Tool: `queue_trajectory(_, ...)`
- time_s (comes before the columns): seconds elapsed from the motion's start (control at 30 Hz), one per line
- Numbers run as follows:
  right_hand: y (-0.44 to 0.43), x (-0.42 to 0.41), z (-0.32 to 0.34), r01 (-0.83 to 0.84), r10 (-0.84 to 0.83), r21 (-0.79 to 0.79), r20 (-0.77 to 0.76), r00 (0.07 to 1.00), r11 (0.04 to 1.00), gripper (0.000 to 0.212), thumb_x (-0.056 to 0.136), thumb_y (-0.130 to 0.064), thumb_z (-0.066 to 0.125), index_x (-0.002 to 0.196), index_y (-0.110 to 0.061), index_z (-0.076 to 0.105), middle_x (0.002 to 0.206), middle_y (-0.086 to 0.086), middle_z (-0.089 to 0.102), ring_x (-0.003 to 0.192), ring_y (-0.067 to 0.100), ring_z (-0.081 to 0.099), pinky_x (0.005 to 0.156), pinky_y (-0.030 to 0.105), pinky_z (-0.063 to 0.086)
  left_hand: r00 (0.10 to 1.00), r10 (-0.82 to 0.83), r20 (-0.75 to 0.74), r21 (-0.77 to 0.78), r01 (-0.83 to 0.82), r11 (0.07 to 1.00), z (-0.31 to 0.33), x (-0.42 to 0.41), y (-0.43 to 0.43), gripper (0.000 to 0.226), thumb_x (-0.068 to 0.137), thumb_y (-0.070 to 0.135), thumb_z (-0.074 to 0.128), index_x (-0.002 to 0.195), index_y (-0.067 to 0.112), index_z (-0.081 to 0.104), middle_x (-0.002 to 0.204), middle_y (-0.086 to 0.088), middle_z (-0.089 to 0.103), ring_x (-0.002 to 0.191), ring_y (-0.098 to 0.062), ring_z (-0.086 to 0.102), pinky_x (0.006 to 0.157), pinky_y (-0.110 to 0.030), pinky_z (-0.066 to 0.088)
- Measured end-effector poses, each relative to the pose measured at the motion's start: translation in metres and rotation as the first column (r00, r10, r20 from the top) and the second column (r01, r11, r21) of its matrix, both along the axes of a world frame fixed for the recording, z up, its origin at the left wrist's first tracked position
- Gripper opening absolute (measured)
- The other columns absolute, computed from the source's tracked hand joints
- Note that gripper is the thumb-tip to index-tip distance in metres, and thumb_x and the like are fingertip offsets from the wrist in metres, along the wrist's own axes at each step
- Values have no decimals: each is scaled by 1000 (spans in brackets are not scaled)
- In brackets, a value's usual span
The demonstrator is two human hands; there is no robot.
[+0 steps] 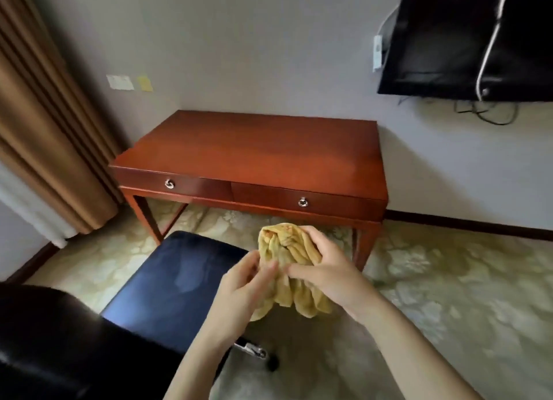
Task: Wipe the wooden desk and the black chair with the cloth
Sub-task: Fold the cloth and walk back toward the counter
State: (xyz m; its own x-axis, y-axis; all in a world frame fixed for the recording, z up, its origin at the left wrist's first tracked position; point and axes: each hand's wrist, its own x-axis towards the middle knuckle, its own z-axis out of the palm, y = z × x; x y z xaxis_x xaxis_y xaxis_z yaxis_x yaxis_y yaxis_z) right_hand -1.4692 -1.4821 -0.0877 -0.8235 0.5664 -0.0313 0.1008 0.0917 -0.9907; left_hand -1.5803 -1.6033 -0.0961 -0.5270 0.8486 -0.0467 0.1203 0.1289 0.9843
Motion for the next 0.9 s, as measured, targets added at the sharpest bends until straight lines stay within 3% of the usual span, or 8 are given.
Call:
queue_trajectory(0.07,31,40,2,95,-96,-80,-6,995,992,31,83,-34,69,101,-55,56,100,-34,63,95,-12,59,80,14,49,996,-75,-53,-2,75,997,0,20,36,12,90,34,59,93,27,68,90,-4,71,89,-27,67,79,-42,56)
queue_trajectory(0.13,60,83,4,232,-232,-25,-9,973,972,26,89,-25,62,109,-44,61,105,-19,67,100,0,63,86,26,51,986,-138,-88,9,139,990,0,41,72,15,95,22,56,89,30,67,85,-2,70,84,-24,67,70,-31,57)
queue_trajectory(0.23,103,154,9,425,-423,92,-42,905,900,25,89,-21,62,101,-43,64,99,-15,70,93,4,66,76,24,52,955,-254,-154,20,260,965,10,79,132,22,96,20,53,90,33,69,82,6,69,77,-11,66,61,-19,50)
queue_trajectory(0.33,147,222,16,555,-552,182,-72,831,812,22,85,-18,65,94,-39,66,92,-12,71,87,5,67,75,26,52,920,-312,-237,33,328,944,23,125,197,20,95,16,54,91,26,71,82,3,70,76,-12,66,61,-23,53)
queue_trajectory(0.47,206,314,25,662,-696,404,-82,713,631,16,83,-13,66,75,-27,64,71,-12,66,71,5,59,64,16,44,830,-364,-422,37,417,908,40,201,280,15,92,16,57,90,15,71,82,-8,69,78,-21,62,72,-32,51)
queue_trajectory(0.57,242,370,33,685,-837,611,-65,544,397,11,82,-20,67,77,-28,61,67,-18,58,71,6,53,59,16,36,779,-335,-530,52,424,904,50,246,332,16,89,16,56,82,9,69,69,-11,65,59,-16,51,63,-32,43)
queue_trajectory(0.73,279,440,35,696,-964,718,-176,201,14,14,79,-27,71,82,-24,58,71,-12,55,65,13,54,51,22,30,783,-345,-518,27,418,908,51,350,423,14,91,18,56,89,20,70,66,15,57,65,-8,51,60,-18,32)
queue_trajectory(0.9,313,477,20,772,-974,633,-205,99,-55,20,78,-18,73,77,-24,53,59,-20,50,58,5,53,56,18,37,798,-493,-347,10,529,849,36,456,501,23,91,10,46,104,20,63,68,10,57,55,-6,54,46,-15,43)
